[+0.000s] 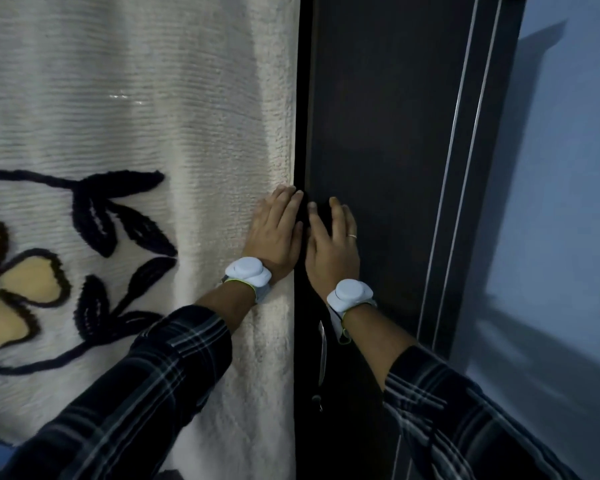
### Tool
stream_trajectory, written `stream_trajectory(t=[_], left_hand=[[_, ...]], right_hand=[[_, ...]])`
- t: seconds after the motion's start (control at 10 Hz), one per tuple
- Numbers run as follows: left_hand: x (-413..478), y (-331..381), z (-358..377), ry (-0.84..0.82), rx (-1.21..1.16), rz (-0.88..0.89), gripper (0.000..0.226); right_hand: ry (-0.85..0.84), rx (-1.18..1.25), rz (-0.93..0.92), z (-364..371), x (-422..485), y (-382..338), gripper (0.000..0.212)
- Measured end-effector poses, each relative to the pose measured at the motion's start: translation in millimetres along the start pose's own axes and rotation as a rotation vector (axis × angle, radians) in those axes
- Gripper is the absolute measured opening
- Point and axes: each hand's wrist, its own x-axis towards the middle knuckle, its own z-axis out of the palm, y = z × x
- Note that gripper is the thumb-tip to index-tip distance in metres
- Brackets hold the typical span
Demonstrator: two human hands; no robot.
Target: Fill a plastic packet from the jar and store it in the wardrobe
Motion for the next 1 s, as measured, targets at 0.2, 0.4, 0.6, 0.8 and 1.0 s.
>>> stream_trajectory(t=[0.2, 0.4, 0.6, 0.8, 1.0], left_hand=[[2.0, -21.1, 18.5, 0.034, -0.008, 0.037, 0.045], [0.9, -20.1, 20.5, 0.033, 0.040, 0.094, 0.044], [-2.3, -20.5, 24.0, 0.052, 0.117, 0.138, 0.046], [-5.8, -10.4, 23.2, 0.031, 0.184, 0.152, 0.045], [-4.9, 53.3, 34.9, 0.031, 0.174, 0.283, 0.042]], right_hand=[[-0.077, -0.043, 0.022, 33.6, 12.1, 2.2, 0.043], [-0.055, -0.110, 0.039, 45.3, 12.0, 6.8, 0.043], [-0.069, -0.051, 0.000, 33.4, 6.4, 13.0, 0.042], [-0.095, 0.063, -0.082, 1.8, 1.8, 42.8, 0.049], [-0.020, -0.050, -0.005, -66.9, -14.8, 91.4, 0.040]])
